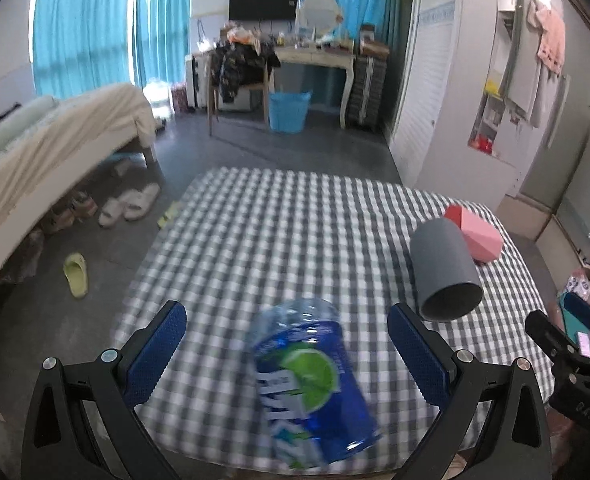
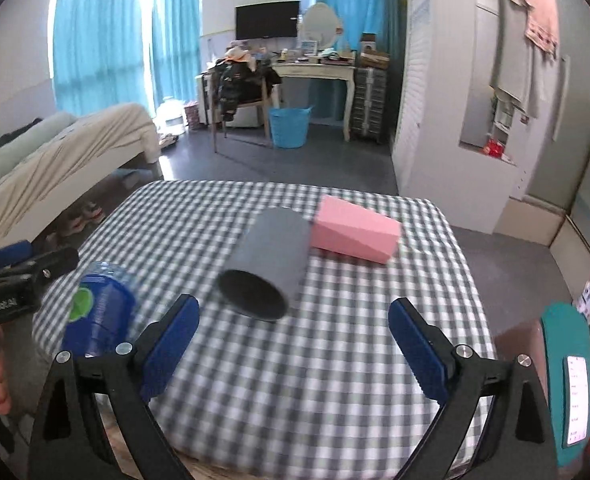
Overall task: Flip cup upside down
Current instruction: 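Grasp the bottle with the left tool while the right tool opens and releases it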
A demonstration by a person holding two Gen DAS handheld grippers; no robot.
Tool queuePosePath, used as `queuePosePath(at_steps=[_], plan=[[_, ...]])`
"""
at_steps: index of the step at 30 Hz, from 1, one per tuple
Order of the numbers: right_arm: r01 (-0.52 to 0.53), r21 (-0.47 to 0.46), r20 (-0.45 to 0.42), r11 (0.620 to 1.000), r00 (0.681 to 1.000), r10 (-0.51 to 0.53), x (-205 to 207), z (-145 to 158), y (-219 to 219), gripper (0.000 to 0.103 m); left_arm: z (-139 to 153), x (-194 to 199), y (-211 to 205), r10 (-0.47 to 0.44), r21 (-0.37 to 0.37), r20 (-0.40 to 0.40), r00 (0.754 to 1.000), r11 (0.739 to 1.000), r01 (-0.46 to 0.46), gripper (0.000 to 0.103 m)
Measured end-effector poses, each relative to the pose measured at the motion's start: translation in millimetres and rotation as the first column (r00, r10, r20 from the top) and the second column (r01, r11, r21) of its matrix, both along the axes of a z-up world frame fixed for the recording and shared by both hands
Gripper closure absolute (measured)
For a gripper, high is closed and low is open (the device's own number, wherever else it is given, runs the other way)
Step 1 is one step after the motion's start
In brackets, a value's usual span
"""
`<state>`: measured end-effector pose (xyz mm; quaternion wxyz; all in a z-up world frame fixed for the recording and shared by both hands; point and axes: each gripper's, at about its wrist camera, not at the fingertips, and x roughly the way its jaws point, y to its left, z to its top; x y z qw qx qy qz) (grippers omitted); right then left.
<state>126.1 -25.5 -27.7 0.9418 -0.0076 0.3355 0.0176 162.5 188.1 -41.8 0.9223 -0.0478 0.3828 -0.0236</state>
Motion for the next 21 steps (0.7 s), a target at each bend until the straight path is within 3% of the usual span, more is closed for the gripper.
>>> queuePosePath(at_steps=[4,9,14,16,18,21], plan=[[0.037,0.014,-0.011,0.999,0.999,-0.036,2,-11,-19,0.007,-18,24,-4,0.024,-0.055,-0.108,0.994,0.998,-0.03,0.0],[0.042,0.021,-0.026,0.999,0.999,-0.041,6,-21,-27,0.007,-34,35,-14,0.018,0.004,-0.172,0.985,1.0,-0.018,0.001],[0.026,0.036,-0.018,0.999,1.0,-0.026,11,-24,-30,0.007,-41,39,-19,-0.014,0.009,-0.206,0.978,1.0,0.016,0.002],[0.022,0.04,-0.019,0.999,1.0,-0.021,13,-25,-29,0.007,-43,41,-20,-0.02,0.007,-0.228,0.974,1.0,0.022,0.011],[0.023,0.044,-0.019,0.999,1.0,-0.022,13,-25,-30,0.007,-47,44,-21,-0.02,0.011,-0.254,0.967,1.0,0.024,0.027],[0.025,0.046,-0.012,0.999,1.0,-0.025,13,-24,-29,0.007,-49,44,-19,-0.03,-0.005,-0.262,0.964,1.0,0.03,0.027]])
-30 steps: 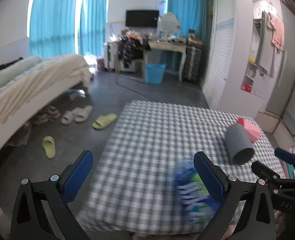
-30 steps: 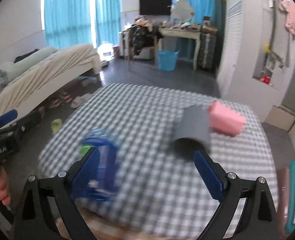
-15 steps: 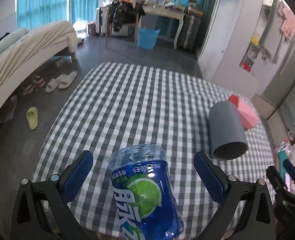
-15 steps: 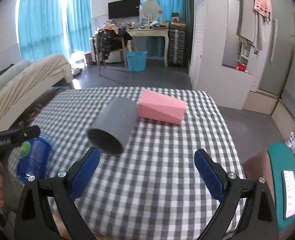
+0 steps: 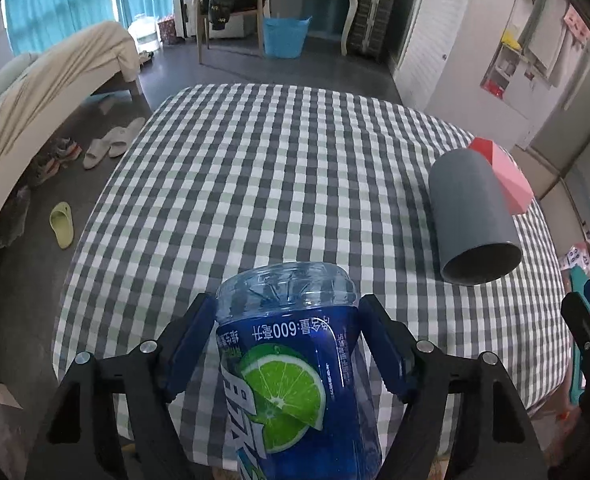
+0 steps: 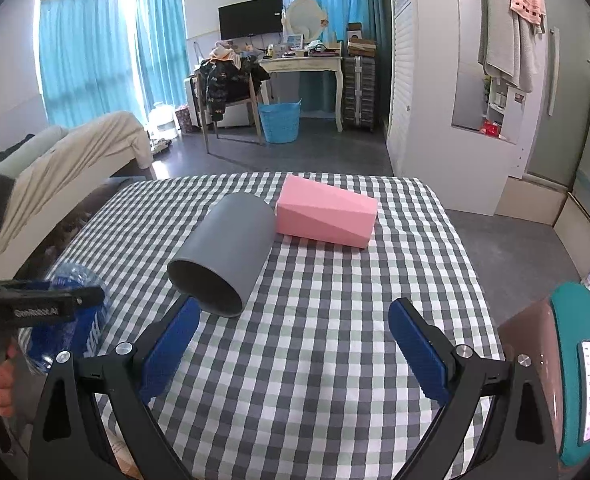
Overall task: Flip cup upside down
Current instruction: 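Grasp the bottle with the left tool while the right tool opens and releases it, then turn the bottle cap-up with the left tool and lower it onto the table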
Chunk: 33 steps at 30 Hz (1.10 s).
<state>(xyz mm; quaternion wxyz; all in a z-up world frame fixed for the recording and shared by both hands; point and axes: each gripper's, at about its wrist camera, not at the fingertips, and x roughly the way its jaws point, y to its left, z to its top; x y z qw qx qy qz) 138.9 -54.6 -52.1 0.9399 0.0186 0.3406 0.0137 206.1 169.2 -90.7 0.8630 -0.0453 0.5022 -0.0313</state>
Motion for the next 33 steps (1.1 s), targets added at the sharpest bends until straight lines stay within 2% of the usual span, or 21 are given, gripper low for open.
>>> queuePosePath(at_steps=[2,6,10,12,17,21,33], plan=[[0.002,0.0,0.007,1.0,1.0,-0.002,-2,0,1,0.007,3,-3,0,0.0,-0.021,0.016,1.0,1.0,0.001,0.027],[-0.003,0.01,0.028,1.0,1.0,0.002,-6,5,3,0.007,25,-16,-6,-0.023,-0.02,0.128,0.992,0.999,0.026,0.027],[-0.009,0.019,0.053,1.0,0.999,0.008,-13,11,6,0.007,54,-28,-14,-0.072,0.012,0.269,0.96,0.997,0.072,0.027],[-0.008,0.015,0.058,1.0,0.998,0.007,-15,14,8,0.007,59,-30,-16,-0.092,0.041,0.304,0.948,0.996,0.084,0.027],[-0.006,0.015,0.057,1.0,0.998,0.005,-18,14,11,0.007,51,-32,-17,-0.104,0.027,0.294,0.95,0.995,0.101,0.028],[-0.009,0.009,0.054,1.0,0.999,0.009,-19,15,14,0.007,48,-38,-26,-0.131,0.055,0.313,0.941,0.991,0.119,0.028],[-0.008,0.008,0.052,1.0,0.999,0.007,-23,16,15,0.007,46,-53,-34,-0.171,0.074,0.315,0.933,0.985,0.155,0.027]])
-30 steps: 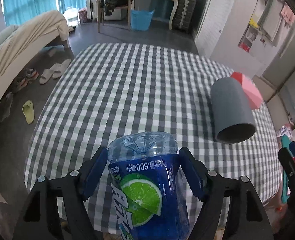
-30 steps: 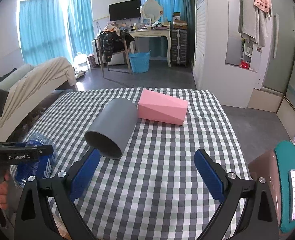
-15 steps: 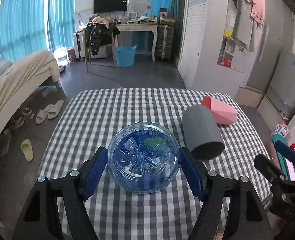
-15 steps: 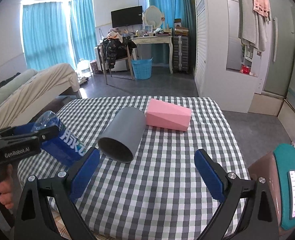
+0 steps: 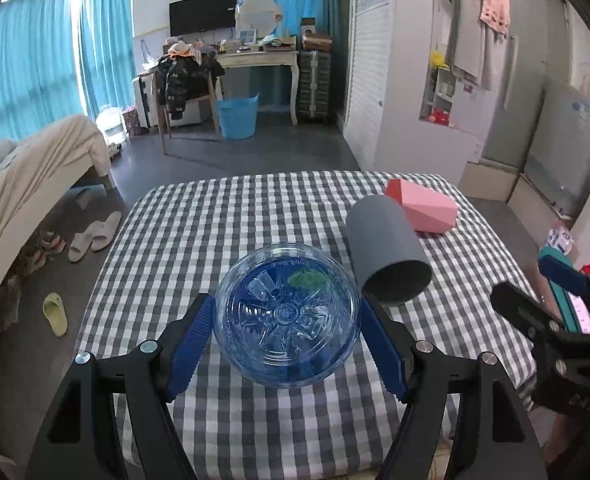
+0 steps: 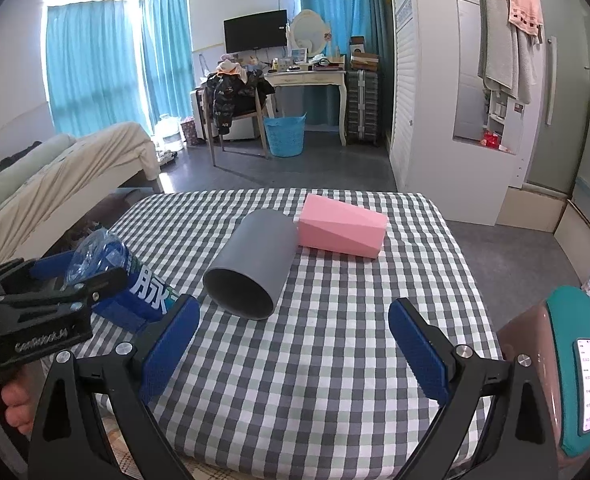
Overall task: Flip cup upside down
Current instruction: 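Turn the bottle cap-up with the left tool and lower it onto the table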
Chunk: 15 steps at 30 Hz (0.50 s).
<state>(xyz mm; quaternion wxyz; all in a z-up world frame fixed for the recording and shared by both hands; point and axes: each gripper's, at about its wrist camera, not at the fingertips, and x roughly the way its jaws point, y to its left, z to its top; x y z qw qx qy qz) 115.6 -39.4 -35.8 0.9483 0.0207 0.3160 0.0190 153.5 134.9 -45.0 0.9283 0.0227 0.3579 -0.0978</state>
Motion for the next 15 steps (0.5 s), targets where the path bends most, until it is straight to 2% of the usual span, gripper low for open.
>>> queuePosePath(at_steps=[6,15], plan=[[0.005,0.006,-0.007,1.0,1.0,-0.005,-1,0,-3,0.007,-1,-2,-8,-0.015,0.03,0.025,1.0,0.999,0.015,0.026],[0.017,0.006,-0.019,1.0,1.0,-0.016,0,-2,-8,0.007,-10,3,-12,-0.016,0.03,0.014,1.0,0.999,0.016,0.023]])
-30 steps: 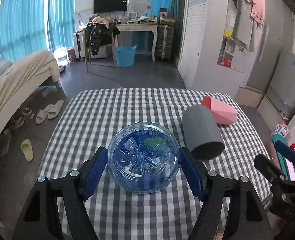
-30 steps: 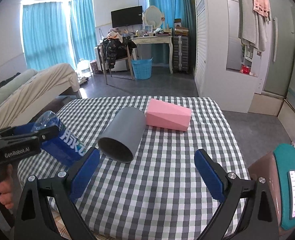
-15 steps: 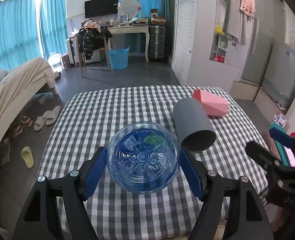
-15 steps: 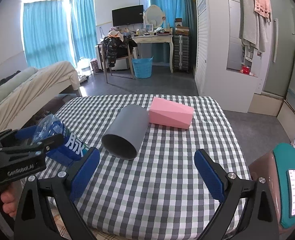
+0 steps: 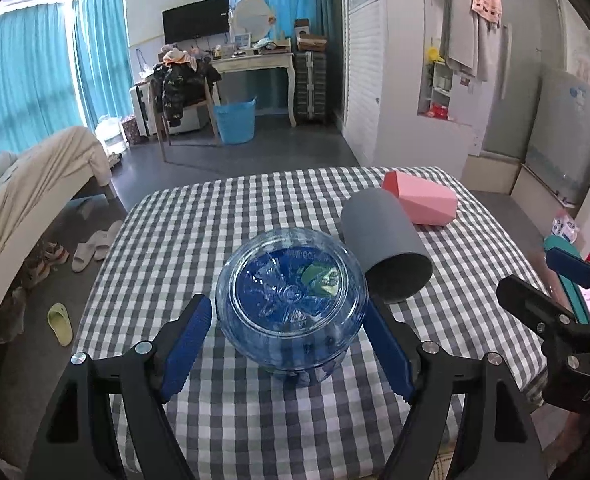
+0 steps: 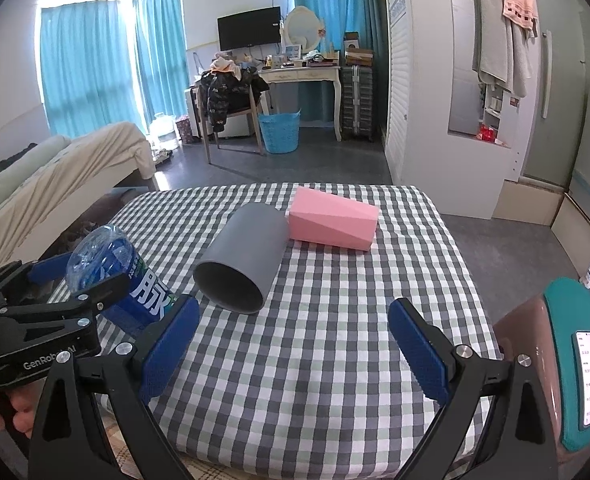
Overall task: Flip cup upside down
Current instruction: 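Turn the bottle cap-up with the left tool and lower it onto the table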
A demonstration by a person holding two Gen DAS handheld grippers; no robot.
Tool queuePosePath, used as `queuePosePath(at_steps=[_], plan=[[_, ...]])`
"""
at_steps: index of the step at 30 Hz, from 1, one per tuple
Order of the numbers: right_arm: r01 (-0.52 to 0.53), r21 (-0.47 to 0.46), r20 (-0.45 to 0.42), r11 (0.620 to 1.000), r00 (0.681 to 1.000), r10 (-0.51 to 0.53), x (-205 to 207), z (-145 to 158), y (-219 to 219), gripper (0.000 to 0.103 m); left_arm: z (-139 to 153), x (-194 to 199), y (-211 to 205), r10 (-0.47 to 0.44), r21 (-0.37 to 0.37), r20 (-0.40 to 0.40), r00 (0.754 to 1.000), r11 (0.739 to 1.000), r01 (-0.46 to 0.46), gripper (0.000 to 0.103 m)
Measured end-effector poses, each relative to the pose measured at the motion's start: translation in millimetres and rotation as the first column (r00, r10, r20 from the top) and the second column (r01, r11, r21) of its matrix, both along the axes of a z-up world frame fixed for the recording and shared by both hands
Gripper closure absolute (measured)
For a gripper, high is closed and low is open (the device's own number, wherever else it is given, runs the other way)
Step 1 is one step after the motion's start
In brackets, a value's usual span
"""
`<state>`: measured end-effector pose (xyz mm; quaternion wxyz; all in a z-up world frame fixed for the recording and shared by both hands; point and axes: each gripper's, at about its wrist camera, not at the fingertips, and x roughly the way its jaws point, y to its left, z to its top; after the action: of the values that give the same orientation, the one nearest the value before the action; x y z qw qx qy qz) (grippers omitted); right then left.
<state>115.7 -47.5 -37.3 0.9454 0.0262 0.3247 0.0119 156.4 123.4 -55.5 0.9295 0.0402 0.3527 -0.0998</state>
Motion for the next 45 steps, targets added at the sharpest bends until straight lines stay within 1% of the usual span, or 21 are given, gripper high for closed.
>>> queuePosePath(at_steps=[8,13,19,27,31,34,38,45], plan=[[0.004,-0.006,-0.004,1.0,1.0,-0.004,-1,-1,0,0.007,-4,-2,0,-0.006,-0.001,-0.013,1.0,1.0,0.006,0.023],[0.003,-0.005,0.009,1.0,1.0,-0.003,-4,3,1,0.007,3,-7,-2,-0.019,-0.007,0.01,1.0,1.0,0.019,0.023],[0.003,-0.01,0.018,1.0,1.0,-0.003,-9,10,4,0.007,16,-13,-1,-0.037,-0.031,0.043,0.998,0.999,0.039,0.023],[0.01,-0.019,0.057,1.0,0.998,-0.009,-23,28,7,0.007,42,-31,8,-0.04,-0.093,0.127,0.991,0.994,0.053,0.023],[0.014,-0.024,0.09,1.0,0.996,-0.012,-35,40,9,0.007,60,-51,21,-0.021,-0.115,0.202,0.979,0.992,0.045,0.023],[0.018,-0.026,0.114,1.0,0.993,-0.015,-48,48,11,0.007,69,-65,34,-0.002,-0.123,0.243,0.97,0.992,0.033,0.023],[0.006,-0.04,0.145,0.999,0.989,0.0,-67,58,23,0.007,73,-85,53,0.032,-0.16,0.283,0.959,0.987,0.014,0.023],[-0.004,-0.055,0.166,0.998,0.986,0.013,-89,62,48,0.007,66,-112,87,0.066,-0.201,0.306,0.95,0.98,-0.003,0.023]])
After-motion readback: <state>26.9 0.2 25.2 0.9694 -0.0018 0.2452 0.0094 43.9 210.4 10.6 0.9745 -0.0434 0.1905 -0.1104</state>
